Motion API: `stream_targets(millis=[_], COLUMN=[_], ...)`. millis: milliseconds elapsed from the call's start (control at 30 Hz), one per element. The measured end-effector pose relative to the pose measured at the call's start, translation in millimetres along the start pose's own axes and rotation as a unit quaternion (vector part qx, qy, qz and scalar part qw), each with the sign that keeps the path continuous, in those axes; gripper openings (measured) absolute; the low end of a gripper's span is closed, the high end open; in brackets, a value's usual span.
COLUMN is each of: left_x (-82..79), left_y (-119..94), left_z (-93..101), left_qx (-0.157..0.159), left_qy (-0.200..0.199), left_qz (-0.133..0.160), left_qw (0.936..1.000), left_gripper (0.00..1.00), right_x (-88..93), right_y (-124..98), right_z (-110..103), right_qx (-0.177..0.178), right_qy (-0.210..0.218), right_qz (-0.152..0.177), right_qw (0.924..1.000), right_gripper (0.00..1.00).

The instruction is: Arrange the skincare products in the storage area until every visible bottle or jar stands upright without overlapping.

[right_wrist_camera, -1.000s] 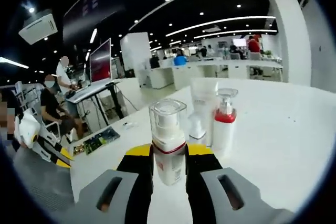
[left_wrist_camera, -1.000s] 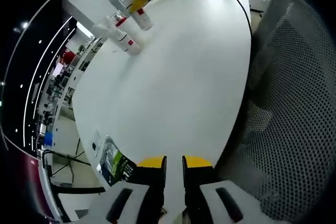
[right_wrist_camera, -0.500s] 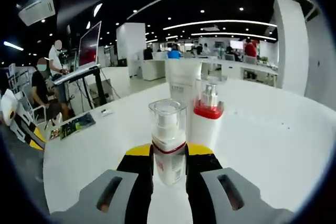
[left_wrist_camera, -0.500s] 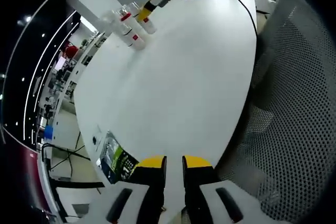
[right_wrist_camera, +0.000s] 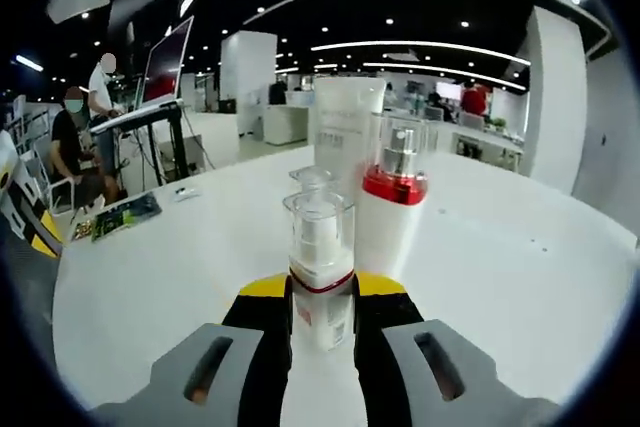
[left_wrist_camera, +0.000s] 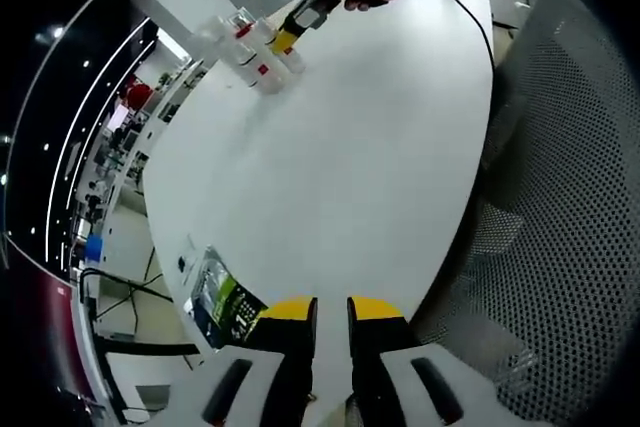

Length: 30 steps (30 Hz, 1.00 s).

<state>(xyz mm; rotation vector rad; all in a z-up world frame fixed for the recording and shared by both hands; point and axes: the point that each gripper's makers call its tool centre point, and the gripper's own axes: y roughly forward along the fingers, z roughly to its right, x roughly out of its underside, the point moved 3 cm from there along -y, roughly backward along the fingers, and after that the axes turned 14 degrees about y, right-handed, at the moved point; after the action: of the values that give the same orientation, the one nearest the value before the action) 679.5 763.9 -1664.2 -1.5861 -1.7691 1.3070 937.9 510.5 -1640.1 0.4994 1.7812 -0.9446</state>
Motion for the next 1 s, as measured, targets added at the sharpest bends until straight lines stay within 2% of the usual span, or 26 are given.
stream_targets(millis=[500,1000], left_x=[1.0,0.8], left_y=[0.3,-0.1], left_z=[-0.2,0.2], left_qx=[0.000,-0.001], left_qy=[-0.003,-0.003], left_qz=[-0.001,0.000], left_qw=[1.0000,1.0000], left_gripper=[0.13,0.13], right_x=[1.5,1.5], right_y=[7.5,7.0], right_z=[3.7,6.3], right_qx=[-0.003,0.006], right_qy=[-0.003,-0.008], right_qz=[0.016,0.005], right_qw=[0.9999,0.9999], right_gripper=[0.21,0.22])
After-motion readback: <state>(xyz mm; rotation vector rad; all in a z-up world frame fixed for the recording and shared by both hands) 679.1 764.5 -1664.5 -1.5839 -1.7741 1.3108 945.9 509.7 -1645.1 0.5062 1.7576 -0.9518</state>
